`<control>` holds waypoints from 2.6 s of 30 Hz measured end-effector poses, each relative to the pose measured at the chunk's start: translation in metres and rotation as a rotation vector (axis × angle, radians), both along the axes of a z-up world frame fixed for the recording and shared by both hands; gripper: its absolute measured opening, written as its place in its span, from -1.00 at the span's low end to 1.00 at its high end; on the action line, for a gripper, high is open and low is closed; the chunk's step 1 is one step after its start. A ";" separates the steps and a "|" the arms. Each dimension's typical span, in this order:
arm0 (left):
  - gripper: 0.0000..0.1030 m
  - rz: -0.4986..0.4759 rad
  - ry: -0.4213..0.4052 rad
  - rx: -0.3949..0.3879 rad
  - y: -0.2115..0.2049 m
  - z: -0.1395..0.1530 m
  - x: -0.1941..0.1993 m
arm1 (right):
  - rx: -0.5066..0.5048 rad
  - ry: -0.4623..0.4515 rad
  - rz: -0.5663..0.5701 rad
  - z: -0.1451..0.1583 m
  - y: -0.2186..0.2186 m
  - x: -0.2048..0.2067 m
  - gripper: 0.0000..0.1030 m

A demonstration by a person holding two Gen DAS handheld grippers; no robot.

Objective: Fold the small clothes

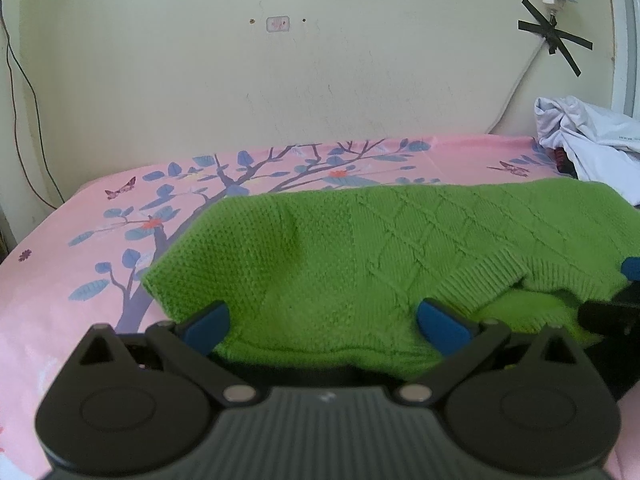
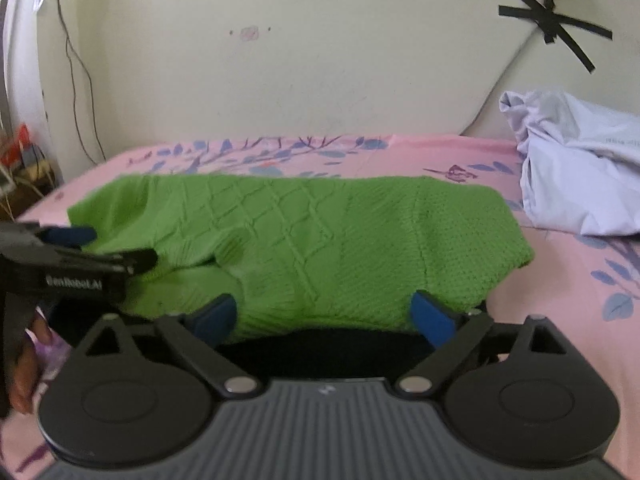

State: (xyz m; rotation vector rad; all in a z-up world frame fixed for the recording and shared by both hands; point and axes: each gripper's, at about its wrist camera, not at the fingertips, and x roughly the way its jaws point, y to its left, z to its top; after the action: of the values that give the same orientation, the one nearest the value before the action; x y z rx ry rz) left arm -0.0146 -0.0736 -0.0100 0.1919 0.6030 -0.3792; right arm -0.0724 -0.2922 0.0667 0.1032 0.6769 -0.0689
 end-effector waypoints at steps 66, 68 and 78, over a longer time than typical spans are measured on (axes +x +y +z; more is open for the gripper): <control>0.94 -0.029 0.047 -0.037 0.007 0.013 0.001 | 0.481 -0.078 -0.233 0.031 -0.142 -0.066 0.16; 0.85 -0.037 0.071 -0.110 0.015 0.023 -0.002 | 0.562 -0.068 -0.260 0.024 -0.153 -0.069 0.28; -0.32 -0.226 0.234 -0.318 0.000 0.049 0.003 | 0.694 0.006 -0.225 -0.002 -0.151 -0.037 0.00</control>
State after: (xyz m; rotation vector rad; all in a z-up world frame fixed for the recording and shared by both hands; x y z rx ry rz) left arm -0.0117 -0.0733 0.0394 -0.0923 0.7443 -0.7170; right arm -0.1092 -0.4436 0.0644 0.8468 0.6690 -0.0477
